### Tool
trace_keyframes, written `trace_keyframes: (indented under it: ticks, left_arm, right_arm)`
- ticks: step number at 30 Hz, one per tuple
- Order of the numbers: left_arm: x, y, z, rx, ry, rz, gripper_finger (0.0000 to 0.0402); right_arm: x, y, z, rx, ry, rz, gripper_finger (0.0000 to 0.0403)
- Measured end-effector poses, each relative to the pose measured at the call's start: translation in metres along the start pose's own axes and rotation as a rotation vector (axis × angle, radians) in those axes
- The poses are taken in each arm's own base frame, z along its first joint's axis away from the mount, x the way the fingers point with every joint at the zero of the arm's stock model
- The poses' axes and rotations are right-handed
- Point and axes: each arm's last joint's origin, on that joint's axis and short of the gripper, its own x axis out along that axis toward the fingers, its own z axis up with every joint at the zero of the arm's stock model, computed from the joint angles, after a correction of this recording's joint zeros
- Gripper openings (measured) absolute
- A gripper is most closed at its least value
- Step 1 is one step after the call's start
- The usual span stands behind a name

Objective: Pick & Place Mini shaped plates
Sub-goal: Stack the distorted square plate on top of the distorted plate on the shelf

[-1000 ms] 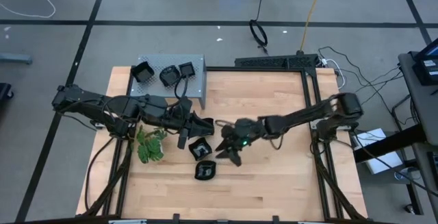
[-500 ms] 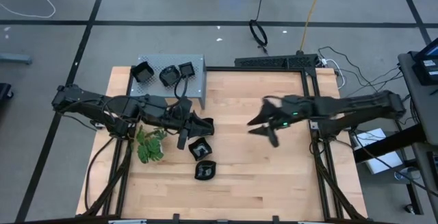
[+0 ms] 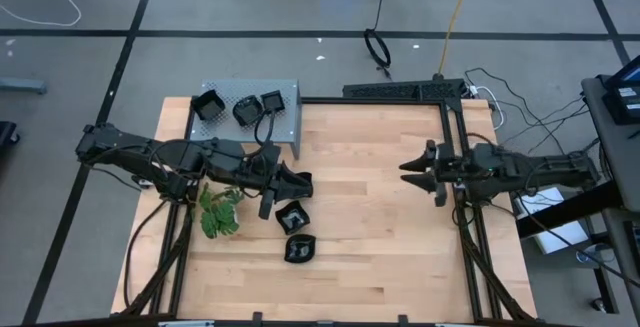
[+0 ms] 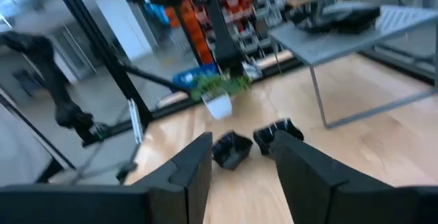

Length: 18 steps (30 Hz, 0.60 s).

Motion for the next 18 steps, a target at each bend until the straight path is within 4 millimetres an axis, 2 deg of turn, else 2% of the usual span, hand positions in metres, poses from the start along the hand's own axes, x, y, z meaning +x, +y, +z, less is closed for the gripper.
trace_keyframes:
  ticks: [9,14,18]
  left_arm:
    - [0.0,0.001,0.0,0.076,-0.011,0.022,0.0093]
    - [0.0,0.003,0.002,0.079,-0.055,0.112,0.0093]
    - [0.0,0.005,0.003,0.095,-0.079,0.165,0.0093]
  right_arm:
    - [-0.017,-0.012,-0.022,-0.001,-0.11,-0.017,0.0144]
    - [-0.015,-0.019,-0.037,0.004,-0.096,-0.04,0.0144]
    - [-0.008,-0.024,-0.05,0.032,-0.172,-0.006,0.0144]
